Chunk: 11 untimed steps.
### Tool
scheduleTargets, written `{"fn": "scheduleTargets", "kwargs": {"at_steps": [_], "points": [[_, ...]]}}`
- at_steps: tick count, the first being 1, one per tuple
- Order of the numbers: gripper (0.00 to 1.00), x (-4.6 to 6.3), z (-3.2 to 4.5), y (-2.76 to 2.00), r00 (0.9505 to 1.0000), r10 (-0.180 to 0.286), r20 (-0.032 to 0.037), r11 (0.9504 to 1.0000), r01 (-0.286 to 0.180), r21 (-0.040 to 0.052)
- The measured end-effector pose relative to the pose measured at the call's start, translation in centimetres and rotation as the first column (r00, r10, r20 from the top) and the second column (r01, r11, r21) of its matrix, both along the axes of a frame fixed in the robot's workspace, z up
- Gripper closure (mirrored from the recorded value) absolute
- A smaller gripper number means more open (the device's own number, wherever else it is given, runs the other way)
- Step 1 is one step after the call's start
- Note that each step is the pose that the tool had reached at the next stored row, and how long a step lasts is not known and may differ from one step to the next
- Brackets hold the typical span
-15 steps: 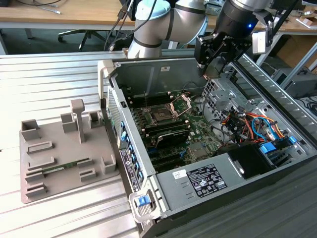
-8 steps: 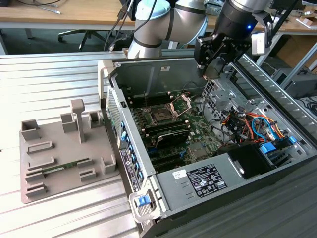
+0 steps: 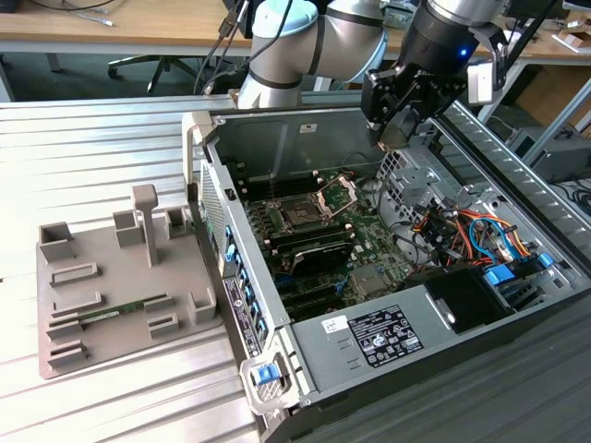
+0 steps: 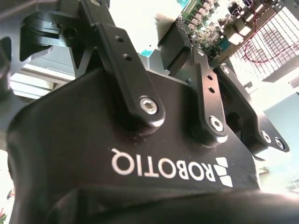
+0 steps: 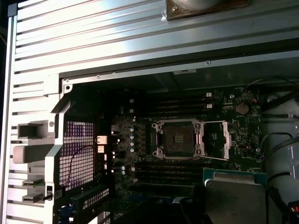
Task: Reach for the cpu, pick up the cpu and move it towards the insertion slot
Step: 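Pick up the cpu and move it towards the insertion slot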
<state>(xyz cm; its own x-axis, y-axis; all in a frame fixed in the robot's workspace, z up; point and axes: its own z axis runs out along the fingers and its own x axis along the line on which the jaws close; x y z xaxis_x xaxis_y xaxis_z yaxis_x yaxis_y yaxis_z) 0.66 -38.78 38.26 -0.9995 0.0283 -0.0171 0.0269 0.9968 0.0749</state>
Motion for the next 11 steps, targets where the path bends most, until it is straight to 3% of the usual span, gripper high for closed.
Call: {"fn": "scheduleTargets", "kwargs": {"at_steps": [11], "points": [[0.45,0.00,-0.32,0.00,1.0000,0.000,0.0000,1.0000,0.000,0.0000]]}}
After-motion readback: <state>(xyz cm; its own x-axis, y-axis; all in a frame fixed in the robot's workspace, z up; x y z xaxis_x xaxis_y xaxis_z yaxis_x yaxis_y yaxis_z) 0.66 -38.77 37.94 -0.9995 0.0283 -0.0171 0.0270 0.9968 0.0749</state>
